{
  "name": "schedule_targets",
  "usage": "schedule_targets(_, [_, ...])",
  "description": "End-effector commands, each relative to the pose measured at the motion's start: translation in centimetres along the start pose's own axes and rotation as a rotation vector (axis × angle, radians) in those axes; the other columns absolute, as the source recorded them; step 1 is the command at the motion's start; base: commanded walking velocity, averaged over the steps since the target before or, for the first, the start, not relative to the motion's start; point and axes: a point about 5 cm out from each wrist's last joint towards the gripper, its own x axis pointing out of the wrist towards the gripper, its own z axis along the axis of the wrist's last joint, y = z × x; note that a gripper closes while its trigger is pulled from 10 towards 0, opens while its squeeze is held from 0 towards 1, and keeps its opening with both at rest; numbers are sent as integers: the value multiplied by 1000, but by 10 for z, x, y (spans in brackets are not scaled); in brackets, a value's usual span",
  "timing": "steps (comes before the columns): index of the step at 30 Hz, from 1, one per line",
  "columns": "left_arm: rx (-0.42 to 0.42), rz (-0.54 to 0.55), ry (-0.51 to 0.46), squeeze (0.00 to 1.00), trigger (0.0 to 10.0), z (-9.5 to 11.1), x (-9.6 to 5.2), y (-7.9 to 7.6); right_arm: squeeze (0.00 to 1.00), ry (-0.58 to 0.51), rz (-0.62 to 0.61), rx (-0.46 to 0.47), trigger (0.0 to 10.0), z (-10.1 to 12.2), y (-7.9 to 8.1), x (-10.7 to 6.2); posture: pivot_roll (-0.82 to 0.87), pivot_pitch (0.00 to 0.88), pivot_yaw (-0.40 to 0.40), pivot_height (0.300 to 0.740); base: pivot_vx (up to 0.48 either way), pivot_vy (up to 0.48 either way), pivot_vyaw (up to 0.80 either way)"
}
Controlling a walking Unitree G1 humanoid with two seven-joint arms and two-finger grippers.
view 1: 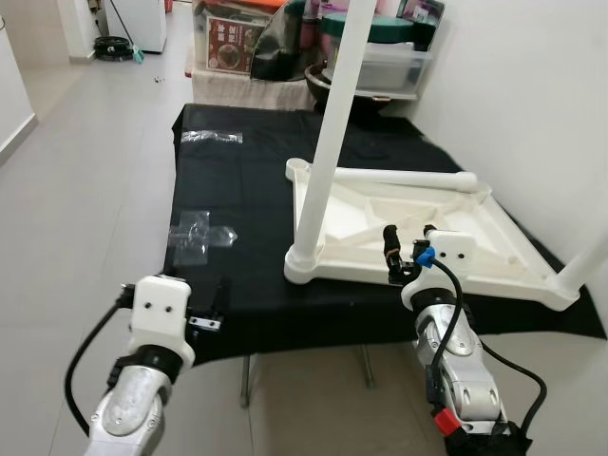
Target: Building children table
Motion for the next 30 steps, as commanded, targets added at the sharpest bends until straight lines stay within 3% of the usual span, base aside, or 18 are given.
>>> schedule_targets(1, [17,2,-7,0,10000,3,1,1,0,18,-49,-7,10000,-2,-11,3,130,36,-150,740,386,0,0])
schedule_targets(9, [33,12,-10,0,10000,5,4,7,0,7,-115,-11,10000,5,-22,15,129,39,-150,740,388,0,0])
schedule_targets(21, [23,22,-15,0,10000,9,9,10,0,-1,-145,-22,10000,8,-25,18,116,57,-146,740,0,0,0])
schedule_targets(30, [17,-9,17,0,10000,1,3,2,0,11,-181,-32,10000,8,-30,20,120,41,-145,740,0,0,0])
